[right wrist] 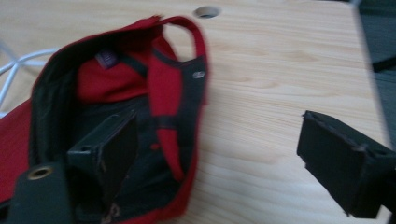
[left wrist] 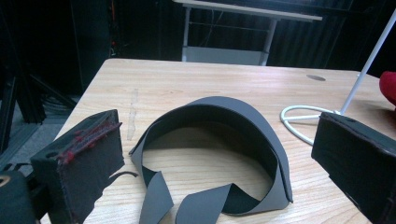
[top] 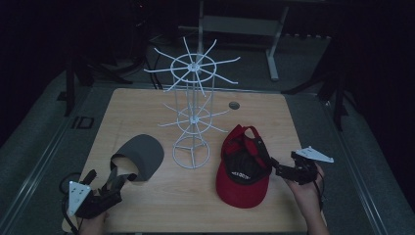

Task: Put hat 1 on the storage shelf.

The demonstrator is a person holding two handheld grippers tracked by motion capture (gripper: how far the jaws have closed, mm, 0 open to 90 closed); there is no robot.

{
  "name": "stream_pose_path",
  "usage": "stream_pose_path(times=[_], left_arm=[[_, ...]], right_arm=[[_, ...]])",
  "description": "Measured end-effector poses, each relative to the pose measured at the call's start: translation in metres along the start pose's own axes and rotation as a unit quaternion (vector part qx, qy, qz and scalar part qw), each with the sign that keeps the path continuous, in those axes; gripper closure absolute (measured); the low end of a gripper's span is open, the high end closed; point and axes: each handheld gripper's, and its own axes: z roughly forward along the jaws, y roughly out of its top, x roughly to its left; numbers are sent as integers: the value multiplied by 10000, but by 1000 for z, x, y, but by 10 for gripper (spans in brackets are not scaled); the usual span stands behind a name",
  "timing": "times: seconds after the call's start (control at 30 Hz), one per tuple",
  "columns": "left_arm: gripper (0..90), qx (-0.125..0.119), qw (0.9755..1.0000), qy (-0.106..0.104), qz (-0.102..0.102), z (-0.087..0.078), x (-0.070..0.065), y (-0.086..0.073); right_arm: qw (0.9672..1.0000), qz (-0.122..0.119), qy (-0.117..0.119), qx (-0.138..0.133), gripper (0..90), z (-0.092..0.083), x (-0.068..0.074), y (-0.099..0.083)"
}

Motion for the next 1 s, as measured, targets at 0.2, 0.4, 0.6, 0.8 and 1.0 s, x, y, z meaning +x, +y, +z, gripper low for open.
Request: stream_pose_path(times=[0.2, 0.4, 0.6, 0.8, 1.0], left_arm=[[24, 44, 10000, -41, 28, 0, -1, 0], [24, 66, 9999, -107, 37, 1, -3, 0], [24, 70, 9998, -147, 62, 1, -4, 1], [24, 108, 9998, -161, 43, 2, -4, 0], [24, 111, 9999, -112, 0, 1, -2, 0]], right_arm=[[9996, -209, 55, 206, 117, 26, 10, 5], [9981, -428, 115, 425, 105, 50, 19, 4], [9964, -554, 63, 638, 105, 76, 24, 6], [9939, -727, -76, 827, 112, 93, 34, 6], [9888, -1019, -347, 1034, 263, 106, 39, 4]])
